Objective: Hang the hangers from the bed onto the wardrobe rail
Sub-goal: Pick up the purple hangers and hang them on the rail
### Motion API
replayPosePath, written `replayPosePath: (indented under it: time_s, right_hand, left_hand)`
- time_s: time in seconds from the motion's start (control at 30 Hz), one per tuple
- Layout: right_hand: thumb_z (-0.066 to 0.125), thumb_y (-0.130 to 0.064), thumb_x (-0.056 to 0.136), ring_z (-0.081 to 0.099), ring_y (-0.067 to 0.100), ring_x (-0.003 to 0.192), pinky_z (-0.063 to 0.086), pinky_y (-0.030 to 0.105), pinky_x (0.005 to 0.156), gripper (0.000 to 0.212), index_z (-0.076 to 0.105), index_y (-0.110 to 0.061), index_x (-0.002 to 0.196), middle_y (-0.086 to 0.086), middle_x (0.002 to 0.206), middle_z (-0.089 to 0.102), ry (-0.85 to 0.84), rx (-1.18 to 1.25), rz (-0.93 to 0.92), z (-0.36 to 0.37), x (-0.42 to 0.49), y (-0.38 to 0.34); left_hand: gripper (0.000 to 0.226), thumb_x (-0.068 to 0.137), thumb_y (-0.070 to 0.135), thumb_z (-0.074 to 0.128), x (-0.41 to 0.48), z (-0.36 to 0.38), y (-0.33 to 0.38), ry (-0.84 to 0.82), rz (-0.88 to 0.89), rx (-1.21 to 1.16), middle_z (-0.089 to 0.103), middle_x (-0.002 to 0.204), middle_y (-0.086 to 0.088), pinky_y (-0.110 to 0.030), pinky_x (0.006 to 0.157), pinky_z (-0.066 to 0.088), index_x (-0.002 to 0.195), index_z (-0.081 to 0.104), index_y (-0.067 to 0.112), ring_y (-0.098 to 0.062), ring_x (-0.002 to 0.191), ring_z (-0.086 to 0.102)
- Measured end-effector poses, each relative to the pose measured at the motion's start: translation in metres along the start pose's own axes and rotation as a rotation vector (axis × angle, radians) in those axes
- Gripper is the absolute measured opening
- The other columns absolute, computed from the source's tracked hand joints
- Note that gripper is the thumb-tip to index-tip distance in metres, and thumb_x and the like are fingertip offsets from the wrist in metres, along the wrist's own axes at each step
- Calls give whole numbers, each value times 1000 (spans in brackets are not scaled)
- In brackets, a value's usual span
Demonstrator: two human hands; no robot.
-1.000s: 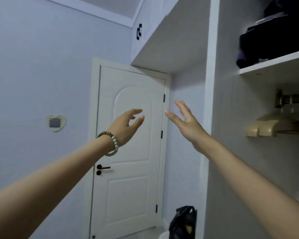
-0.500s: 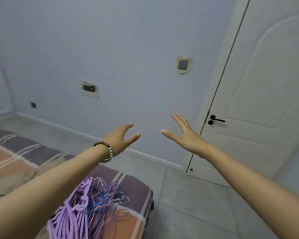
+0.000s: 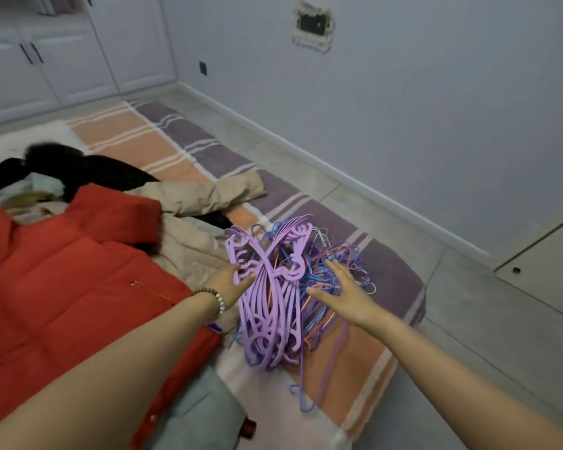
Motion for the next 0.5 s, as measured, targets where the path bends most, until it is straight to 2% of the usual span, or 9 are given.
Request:
replayPosePath:
  time_s: [0.17, 0.27, 0.37, 0.5]
  right_hand:
    - [60, -36, 88, 16, 20, 145, 22, 37, 116, 73, 23, -19, 148, 1, 157, 15, -84, 83, 121, 78, 42, 50]
    - [60, -24, 89, 28, 24, 141, 32, 37, 111, 68, 24, -12, 146, 5, 155, 24, -111, 185, 173, 113, 59, 70]
    - [59, -16, 90, 38, 26, 135, 37, 29, 101, 63, 27, -6, 144, 10, 150, 32, -136, 235, 232, 145, 70, 87]
    - [55, -11, 92, 48, 26, 125, 39, 17, 83, 52, 35, -2, 139, 18, 137, 47, -136, 246, 276, 174, 77, 102]
  left_hand:
    - [48, 94, 33, 47, 24, 44, -75, -17, -124, -112, 51, 135, -16, -22, 91, 35, 131, 46, 3, -26, 124, 49]
    - [53, 94, 33, 46, 34, 68, -98, -20, -169, -195, 43, 142, -14, -21, 98, 32, 137, 37, 4, -25, 130, 42]
    - [54, 94, 29, 48, 45, 96, -119, -52, -210, -286, 42, 143, -12, -22, 99, 33, 140, 33, 4, -25, 129, 43]
    - [42, 93, 28, 50, 58, 128, -145, -58, -288, -413, 55, 130, -16, -29, 95, 40, 126, 50, 2, -29, 119, 52]
Point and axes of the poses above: each hand's wrist, its own x-axis towards the middle knuckle, its own z-axis out of the palm, y = z × x, the point moved 10 cm from there along x, towards the middle knuckle
